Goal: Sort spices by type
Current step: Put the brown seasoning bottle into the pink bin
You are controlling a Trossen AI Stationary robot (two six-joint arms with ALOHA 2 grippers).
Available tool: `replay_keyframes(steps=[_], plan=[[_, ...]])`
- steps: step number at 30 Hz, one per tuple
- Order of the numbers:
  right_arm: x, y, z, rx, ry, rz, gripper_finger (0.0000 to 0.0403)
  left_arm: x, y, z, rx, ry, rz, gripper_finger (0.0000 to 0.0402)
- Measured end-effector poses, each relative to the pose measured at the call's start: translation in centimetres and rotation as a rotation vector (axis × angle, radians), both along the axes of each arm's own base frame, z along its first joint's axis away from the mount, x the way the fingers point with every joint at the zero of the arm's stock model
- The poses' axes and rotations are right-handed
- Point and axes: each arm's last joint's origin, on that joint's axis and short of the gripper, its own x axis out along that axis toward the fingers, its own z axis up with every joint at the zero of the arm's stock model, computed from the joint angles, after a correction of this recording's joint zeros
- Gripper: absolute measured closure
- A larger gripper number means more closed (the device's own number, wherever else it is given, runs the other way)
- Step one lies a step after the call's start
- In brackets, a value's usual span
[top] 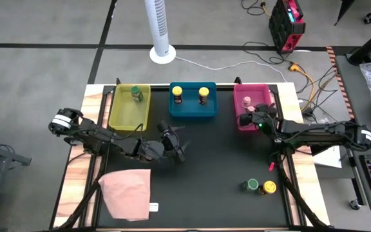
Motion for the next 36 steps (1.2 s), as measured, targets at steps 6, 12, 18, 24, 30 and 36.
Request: replay_keyframes(steps=[6,12,18,24,30,36], plan=[[-0.6,0.0,-0.9,0.038,-0.067,-0.073,0.0239,0.0,0.0,0.0,0.001,0.0,0.0,0.0119],[-0.9,0.1,-1.3,0.035,-0.036,-0.07,0.0239,0.0,0.0,0.0,0.003,0.001,0.001,0.0119],[-0.8,0.1,-1.2,0.017,-0.023,-0.06,0.0189,0.0,0.0,0.0,0.003,0.001,0.001,0.0119],[-0.8,0.1,-1.2,0.007,-0.011,-0.058,0.015,0.0,0.0,0.0,0.003,0.001,0.001,0.0119],[-0.1,-0.3,0.3,-0.037,-0.008,-0.054,0.0141,0.0,0.0,0.0,0.003,0.001,0.001,0.0119],[0.6,-0.8,3.3,0.029,0.04,-0.108,0.0203,0.0,0.0,0.0,0.002,0.0,0.0,0.0119]])
